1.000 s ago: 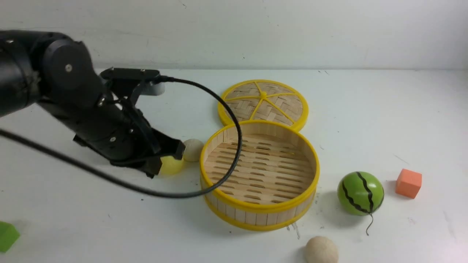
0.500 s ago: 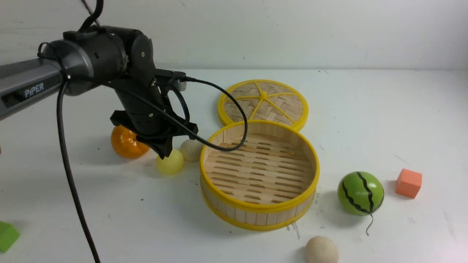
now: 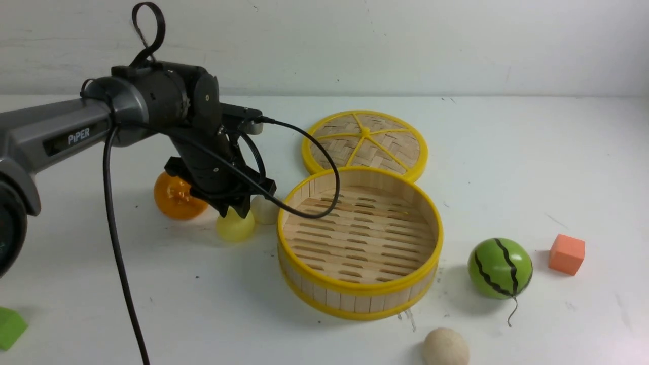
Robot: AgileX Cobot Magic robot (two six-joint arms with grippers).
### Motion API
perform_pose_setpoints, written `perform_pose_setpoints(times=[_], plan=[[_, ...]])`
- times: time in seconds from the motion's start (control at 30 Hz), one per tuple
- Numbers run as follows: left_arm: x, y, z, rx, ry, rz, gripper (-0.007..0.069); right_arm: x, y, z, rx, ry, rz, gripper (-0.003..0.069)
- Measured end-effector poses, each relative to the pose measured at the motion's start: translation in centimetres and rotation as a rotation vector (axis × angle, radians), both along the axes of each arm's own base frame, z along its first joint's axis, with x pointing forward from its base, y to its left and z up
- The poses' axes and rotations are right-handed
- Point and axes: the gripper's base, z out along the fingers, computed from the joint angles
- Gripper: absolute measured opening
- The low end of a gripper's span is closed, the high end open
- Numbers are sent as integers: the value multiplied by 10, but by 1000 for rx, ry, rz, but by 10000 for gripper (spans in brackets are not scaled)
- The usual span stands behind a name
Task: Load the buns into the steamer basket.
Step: Use the left arm to grab a steamed stuffed bun, then use the left arm to put the steamed stuffed bun into the steamer
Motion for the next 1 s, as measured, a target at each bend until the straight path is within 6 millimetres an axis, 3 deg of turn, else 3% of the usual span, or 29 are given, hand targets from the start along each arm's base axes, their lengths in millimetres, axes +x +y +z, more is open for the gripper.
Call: perform_pose_setpoints(times=[0.43, 0.5, 0.53, 0.67, 0.8, 1.0], plan=[[2, -1, -8, 5, 6, -1, 219, 0, 0, 0, 0, 0, 0, 239], [2, 0, -9, 7, 15, -1, 174, 0, 0, 0, 0, 0, 0, 239], [0, 0, -9, 12, 29, -1, 76, 0, 0, 0, 0, 0, 0, 239], [0, 0, -10, 15, 39, -1, -13, 0, 0, 0, 0, 0, 0, 239], [-1, 0, -7, 14, 37, -1, -13, 0, 0, 0, 0, 0, 0, 239], [-5, 0, 15, -12, 10, 3, -13, 0, 0, 0, 0, 0, 0, 239]])
